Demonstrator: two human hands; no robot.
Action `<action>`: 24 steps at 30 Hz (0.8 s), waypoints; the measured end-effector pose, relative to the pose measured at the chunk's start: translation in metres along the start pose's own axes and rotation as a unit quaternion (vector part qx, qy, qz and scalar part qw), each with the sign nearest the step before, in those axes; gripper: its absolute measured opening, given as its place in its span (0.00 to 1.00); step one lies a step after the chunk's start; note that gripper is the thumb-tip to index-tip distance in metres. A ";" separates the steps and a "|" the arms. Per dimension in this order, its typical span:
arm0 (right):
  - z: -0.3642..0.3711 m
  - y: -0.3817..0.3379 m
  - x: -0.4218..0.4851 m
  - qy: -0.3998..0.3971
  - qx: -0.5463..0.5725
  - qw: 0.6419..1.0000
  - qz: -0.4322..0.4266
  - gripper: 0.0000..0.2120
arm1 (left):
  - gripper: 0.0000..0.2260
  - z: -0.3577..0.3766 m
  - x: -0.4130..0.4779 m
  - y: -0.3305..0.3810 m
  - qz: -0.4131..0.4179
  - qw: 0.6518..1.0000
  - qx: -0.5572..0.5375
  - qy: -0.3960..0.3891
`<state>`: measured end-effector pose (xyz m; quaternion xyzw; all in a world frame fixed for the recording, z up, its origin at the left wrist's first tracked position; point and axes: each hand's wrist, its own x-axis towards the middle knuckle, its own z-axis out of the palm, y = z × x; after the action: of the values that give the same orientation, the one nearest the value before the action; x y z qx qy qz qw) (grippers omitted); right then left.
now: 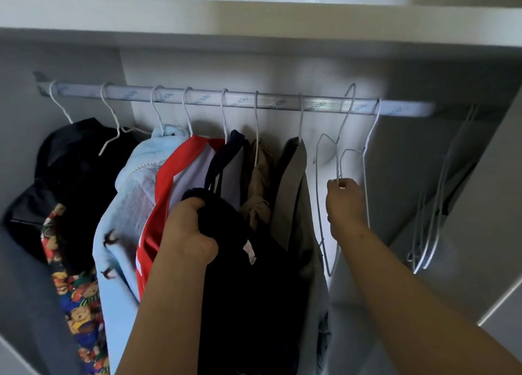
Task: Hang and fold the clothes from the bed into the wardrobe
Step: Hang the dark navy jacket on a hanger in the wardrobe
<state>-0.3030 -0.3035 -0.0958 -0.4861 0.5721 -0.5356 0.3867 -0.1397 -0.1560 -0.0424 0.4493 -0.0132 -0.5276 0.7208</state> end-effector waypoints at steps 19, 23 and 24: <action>0.009 0.025 -0.196 0.115 -0.011 0.993 0.002 0.11 | 0.06 -0.106 -0.031 0.029 -0.099 0.988 0.103 -0.060; 0.007 0.051 -0.255 0.124 0.016 0.992 0.018 0.13 | 0.11 -0.131 -0.051 0.026 -0.109 0.985 0.119 -0.055; 0.006 0.057 -0.265 0.131 0.021 0.991 0.017 0.14 | 0.12 -0.135 -0.053 0.024 -0.112 0.984 0.125 -0.053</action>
<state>-0.2445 -0.0505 -0.1740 -0.3932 0.6147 -0.6002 0.3277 -0.0787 -0.0289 -0.0829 0.5059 -0.0673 -0.6224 0.5934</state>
